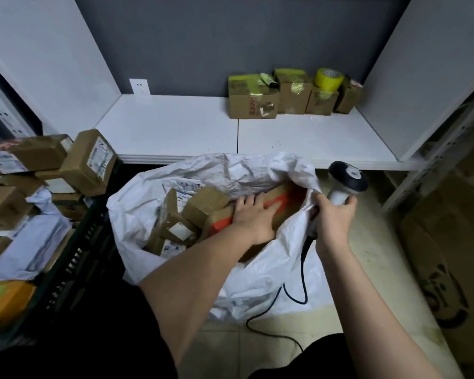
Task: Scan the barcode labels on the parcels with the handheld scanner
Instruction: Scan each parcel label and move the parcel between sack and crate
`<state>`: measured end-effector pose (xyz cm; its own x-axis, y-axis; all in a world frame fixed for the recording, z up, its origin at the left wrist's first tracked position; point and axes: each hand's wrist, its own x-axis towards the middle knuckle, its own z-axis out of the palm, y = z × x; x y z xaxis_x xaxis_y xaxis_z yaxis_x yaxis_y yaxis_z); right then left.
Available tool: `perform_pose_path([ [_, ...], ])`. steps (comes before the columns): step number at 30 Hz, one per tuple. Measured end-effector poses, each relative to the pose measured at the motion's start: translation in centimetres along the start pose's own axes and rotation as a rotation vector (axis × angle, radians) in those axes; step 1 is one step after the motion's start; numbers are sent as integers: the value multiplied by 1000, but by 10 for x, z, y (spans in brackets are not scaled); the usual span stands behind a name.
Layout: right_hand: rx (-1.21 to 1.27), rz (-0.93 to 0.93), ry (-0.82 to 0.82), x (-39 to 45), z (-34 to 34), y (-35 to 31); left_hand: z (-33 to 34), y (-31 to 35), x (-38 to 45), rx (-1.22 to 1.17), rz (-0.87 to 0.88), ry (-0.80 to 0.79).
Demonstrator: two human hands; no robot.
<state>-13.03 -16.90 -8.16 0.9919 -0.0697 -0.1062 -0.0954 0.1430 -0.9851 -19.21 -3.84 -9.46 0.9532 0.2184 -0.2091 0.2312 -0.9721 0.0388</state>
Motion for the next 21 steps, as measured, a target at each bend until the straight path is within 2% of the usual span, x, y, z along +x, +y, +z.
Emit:
perform_pose_path([
  [2, -2, 11, 14, 4, -4, 2, -2, -15, -5, -329, 116, 47],
  [4, -4, 33, 36, 4, -8, 2, -6, -37, -22, -637, 140, 275],
  [6, -3, 43, 59, 5, -9, 3, 5, -65, -54, -748, 83, 563],
  [7, 4, 46, 66, 4, -8, 2, 16, -82, -77, -760, 53, 641],
  [8, 17, 52, 70, 3, -7, 1, 31, -101, -100, -743, 31, 648],
  [10, 29, 57, 91, 3, -7, 2, 68, -143, -141, -560, 15, 469],
  [12, 25, 55, 116, 2, -7, 0, 96, -176, -166, -259, 60, 123],
  [14, 23, 62, 144, 3, -6, 0, 108, -190, -164, 33, 97, -111],
  [17, 29, 82, 188, 4, -8, -1, 80, -185, -135, 288, -37, -108],
  [19, 36, 79, 220, 7, -11, -4, 44, -191, -127, 396, -86, 7],
  [21, 62, 87, 237, 7, -13, -9, 6, -208, -141, 375, -84, 185],
])
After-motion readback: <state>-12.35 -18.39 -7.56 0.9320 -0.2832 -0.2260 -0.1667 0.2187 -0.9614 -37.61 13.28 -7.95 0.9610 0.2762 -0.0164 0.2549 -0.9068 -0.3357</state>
